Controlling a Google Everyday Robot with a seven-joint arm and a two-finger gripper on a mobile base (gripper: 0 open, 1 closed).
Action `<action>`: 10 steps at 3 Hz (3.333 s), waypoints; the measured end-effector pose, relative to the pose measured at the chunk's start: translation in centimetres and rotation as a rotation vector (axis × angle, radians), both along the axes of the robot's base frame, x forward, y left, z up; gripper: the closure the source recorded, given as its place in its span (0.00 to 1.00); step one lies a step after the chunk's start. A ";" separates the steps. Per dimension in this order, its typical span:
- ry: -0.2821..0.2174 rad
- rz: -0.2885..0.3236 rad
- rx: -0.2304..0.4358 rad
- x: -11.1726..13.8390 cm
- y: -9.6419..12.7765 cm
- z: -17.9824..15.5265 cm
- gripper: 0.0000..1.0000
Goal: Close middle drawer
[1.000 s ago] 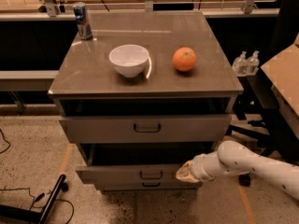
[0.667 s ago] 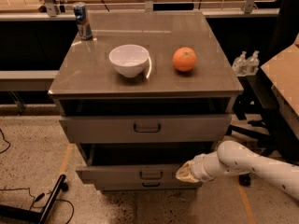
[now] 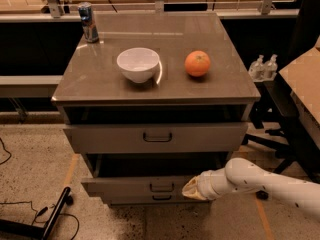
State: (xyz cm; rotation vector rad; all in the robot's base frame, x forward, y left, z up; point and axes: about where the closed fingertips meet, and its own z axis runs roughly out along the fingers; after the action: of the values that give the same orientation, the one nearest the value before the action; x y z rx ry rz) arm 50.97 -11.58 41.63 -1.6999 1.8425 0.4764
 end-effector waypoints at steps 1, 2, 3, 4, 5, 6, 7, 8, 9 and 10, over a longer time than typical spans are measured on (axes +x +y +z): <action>-0.018 0.012 -0.008 -0.4 0.6 -0.7 1.00; -0.050 0.007 0.003 0.3 0.6 -0.7 1.00; -0.086 0.000 0.018 1.6 0.3 -0.3 1.00; -0.086 0.000 0.018 1.6 0.3 -0.3 1.00; -0.105 0.002 0.017 3.5 0.4 -0.4 1.00; -0.105 0.002 0.017 3.4 0.3 -0.4 1.00; -0.132 0.005 0.013 6.2 0.7 -0.3 1.00; -0.140 0.005 0.012 6.8 0.8 -0.3 1.00; -0.161 0.001 0.014 8.2 0.9 -0.1 1.00; -0.161 0.001 0.014 7.7 0.8 -0.1 1.00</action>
Offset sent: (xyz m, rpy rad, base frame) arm 0.0158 -0.0001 -0.0039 0.0160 -0.1031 -0.0082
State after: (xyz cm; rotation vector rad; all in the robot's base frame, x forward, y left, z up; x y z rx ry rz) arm 58.70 -10.79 41.53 -1.6789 1.7194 0.3406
